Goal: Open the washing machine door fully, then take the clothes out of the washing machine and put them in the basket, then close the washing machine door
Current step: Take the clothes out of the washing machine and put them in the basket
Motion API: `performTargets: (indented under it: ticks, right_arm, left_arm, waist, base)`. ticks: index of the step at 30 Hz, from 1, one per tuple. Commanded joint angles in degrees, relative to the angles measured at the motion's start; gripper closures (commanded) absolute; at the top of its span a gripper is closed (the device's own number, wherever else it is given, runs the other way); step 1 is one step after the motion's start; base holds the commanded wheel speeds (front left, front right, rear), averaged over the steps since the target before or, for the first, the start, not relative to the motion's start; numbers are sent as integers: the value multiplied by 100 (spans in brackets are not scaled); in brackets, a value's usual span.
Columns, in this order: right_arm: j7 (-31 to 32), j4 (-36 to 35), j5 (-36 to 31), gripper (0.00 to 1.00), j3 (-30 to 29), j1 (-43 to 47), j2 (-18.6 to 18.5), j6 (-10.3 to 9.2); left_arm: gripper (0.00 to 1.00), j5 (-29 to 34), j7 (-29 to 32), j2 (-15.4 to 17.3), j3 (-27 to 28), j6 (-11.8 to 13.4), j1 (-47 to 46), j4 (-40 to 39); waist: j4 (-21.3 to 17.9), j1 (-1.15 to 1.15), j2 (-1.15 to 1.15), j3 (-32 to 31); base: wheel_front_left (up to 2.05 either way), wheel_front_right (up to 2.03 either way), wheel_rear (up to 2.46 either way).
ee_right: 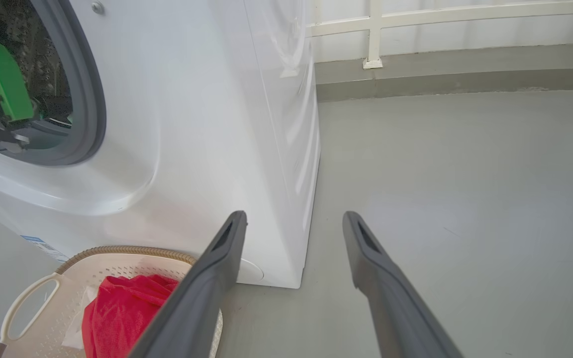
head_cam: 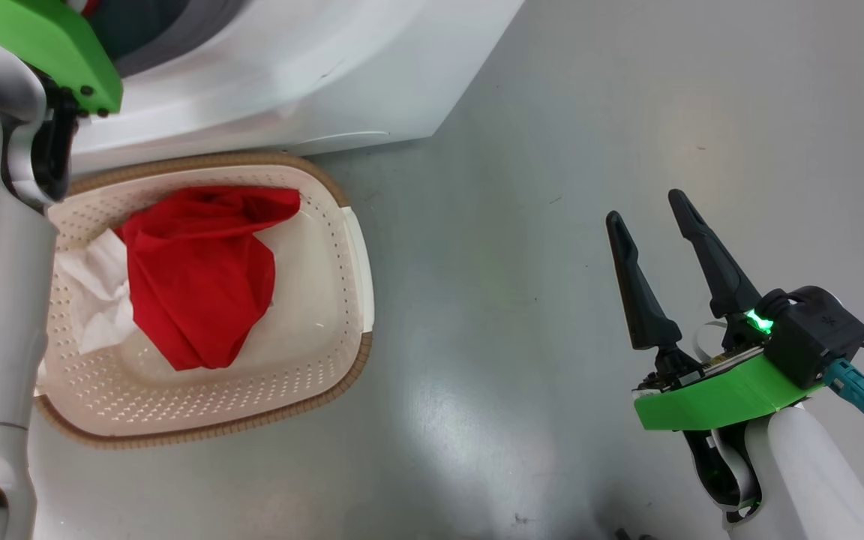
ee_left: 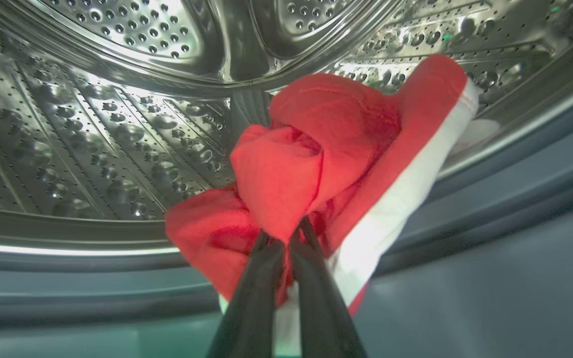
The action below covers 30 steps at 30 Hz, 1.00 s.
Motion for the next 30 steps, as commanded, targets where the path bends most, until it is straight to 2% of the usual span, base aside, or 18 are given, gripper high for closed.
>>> performTargets:
  ticks: [1, 7, 19, 30]
  right_arm:
    - [-36, -114, 38, 0, 102, -3, 3, 29]
    - [-36, -98, 17, 0, 98, -29, 3, 29]
    - [-36, -23, -16, 0, 108, 5, 3, 29]
    - [-36, 48, -76, 0, 124, 90, 3, 29]
  left_arm:
    - [100, 63, -146, 275, 78, 69, -66, -194]
    - [100, 143, -579, 321, 11, 77, 55, -366]
    - [100, 58, -1436, 346, 128, 257, 756, -853]
    - [100, -9, -1737, 355, 230, 429, 1848, -1666]
  waist:
    - [25, 0, 0, -18]
    - [107, 0, 0, -62]
    - [212, 0, 0, -333]
    - [276, 0, 0, -764]
  base:
    - [0, 0, 0]
    - [0, 0, 0]
    - [0, 0, 0]
    - [0, 0, 0]
